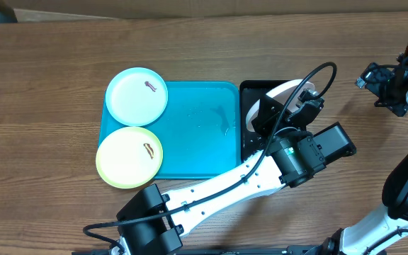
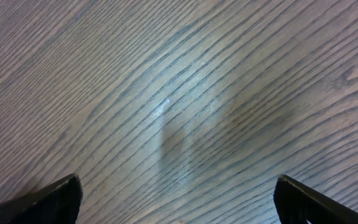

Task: Clean dirty plates on tray and stack at the side
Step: 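Lower the white plate onto the table left of the tray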

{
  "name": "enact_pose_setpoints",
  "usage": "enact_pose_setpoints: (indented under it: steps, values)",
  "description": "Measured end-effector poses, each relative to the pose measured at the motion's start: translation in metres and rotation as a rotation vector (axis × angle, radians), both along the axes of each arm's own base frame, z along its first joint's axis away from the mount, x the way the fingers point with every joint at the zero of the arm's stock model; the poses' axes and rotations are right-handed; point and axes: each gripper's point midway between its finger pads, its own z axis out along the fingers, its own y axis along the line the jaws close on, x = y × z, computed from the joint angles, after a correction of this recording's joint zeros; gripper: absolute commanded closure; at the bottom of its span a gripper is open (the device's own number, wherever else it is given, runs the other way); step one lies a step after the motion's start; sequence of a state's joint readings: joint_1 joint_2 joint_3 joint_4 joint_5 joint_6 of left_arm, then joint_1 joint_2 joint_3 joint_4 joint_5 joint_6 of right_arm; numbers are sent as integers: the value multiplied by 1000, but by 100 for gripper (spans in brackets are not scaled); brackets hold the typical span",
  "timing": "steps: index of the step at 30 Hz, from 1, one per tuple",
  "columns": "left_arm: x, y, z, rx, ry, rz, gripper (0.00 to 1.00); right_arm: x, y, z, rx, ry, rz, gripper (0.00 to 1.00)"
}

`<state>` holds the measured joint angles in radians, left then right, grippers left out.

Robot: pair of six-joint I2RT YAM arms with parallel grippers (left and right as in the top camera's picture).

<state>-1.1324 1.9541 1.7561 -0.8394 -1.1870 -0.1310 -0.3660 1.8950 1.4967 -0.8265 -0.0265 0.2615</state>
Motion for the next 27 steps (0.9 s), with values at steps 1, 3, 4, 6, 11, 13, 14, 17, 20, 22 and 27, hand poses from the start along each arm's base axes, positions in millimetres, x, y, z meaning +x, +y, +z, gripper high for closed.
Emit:
enact_pose_setpoints:
  steps: [1,3,4,6,11,13,14,17,20,22,27]
  values:
    - [0,0,0,-1,1,-1,96,0,0,0,0,0,1,0]
    - [0,-1,-2,-5,9,-6,96,0,0,0,0,0,0,0]
    - [-1,-2,-3,-11,16,-10,96,0,0,0,0,0,0,0]
    - [-1,-5,-8,-36,41,-19,96,0,0,0,0,0,0,0]
    - [0,-13,-41,-190,232,-54,96,0,0,0,0,0,0,0]
    - [5,-13,-59,-294,350,-56,96,0,0,0,0,-1,1,0]
    - [9,-12,-66,-343,407,-54,96,0,0,0,0,0,0,0]
    - [27,-1,-85,-518,583,-30,96,0,0,0,0,0,0,0]
    - [51,24,-94,-706,741,3,96,0,0,0,-1,-1,0,0]
    - [65,43,-95,-833,827,12,96,0,0,0,0,-1,0,0]
    - [104,132,-86,-1168,947,106,96,0,0,0,0,-1,0,0]
